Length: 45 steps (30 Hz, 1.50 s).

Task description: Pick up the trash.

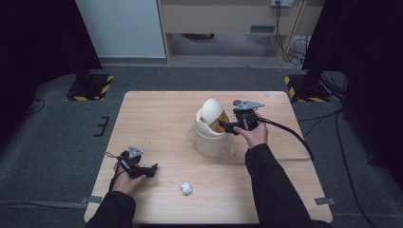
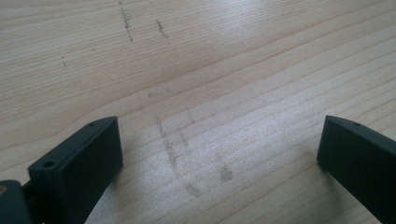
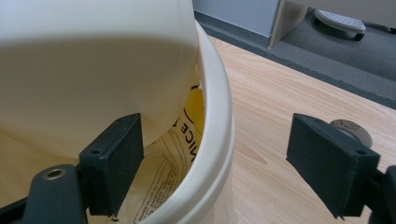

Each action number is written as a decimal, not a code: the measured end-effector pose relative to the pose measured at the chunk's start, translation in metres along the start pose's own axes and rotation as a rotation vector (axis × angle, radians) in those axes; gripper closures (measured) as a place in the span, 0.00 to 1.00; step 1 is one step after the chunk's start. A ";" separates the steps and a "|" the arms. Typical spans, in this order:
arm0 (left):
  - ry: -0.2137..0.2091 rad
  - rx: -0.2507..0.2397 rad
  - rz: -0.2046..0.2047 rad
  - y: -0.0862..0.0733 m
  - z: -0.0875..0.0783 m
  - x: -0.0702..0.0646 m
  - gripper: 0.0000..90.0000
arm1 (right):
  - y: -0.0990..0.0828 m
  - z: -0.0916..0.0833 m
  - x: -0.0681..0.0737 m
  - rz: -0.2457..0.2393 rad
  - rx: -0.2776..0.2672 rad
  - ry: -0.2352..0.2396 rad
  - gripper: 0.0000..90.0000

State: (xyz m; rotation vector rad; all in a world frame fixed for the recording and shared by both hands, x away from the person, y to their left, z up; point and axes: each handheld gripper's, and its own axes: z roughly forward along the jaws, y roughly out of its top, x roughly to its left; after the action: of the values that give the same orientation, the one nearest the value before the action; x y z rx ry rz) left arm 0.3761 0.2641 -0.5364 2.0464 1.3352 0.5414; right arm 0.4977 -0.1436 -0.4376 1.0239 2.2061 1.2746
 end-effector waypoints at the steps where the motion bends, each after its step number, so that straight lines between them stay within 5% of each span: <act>1: 0.000 0.000 0.000 0.000 0.000 0.000 0.00 | 0.000 0.000 0.000 0.000 0.000 0.000 0.21; 8: 0.000 0.000 0.000 0.000 0.000 0.000 0.00 | 0.004 -0.013 -0.004 -0.006 -0.023 0.002 0.21; 20: 0.000 0.000 0.000 0.000 0.000 0.000 0.00 | 0.002 -0.061 0.003 -0.010 -0.123 0.058 0.23; 35: 0.000 0.000 0.000 0.000 0.000 0.000 0.00 | -0.019 -0.094 0.030 -0.055 -0.097 0.110 0.29; 45: -0.001 0.000 0.001 0.000 0.000 0.000 0.00 | -0.013 -0.106 0.044 -0.077 -0.082 0.127 0.28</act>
State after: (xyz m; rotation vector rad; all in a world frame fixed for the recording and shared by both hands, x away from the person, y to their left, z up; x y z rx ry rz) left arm 0.3760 0.2641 -0.5364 2.0471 1.3343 0.5408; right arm 0.3960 -0.1754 -0.3936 0.8401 2.2424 1.4185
